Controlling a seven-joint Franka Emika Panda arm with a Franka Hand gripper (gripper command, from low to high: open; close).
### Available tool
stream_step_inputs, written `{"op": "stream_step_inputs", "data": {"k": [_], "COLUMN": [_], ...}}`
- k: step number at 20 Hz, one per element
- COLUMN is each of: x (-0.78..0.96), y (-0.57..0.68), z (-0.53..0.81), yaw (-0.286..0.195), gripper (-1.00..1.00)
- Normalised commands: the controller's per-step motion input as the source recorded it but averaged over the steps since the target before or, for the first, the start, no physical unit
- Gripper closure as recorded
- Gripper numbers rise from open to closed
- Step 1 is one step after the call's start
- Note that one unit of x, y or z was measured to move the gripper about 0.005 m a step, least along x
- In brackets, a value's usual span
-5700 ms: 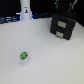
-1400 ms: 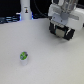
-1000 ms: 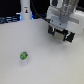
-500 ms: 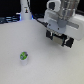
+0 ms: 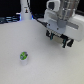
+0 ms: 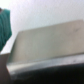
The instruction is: Open the kcup holder, insert the kcup into the holder, and close the kcup holder
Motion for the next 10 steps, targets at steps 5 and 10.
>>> {"op": "stream_step_inputs", "data": {"k": [5, 10], "x": [0.21, 0.11], "y": [-0.59, -0.63], "z": [0.32, 0.23], "yaw": [-0.185, -0.213], "gripper": [-1.00, -1.00]}}
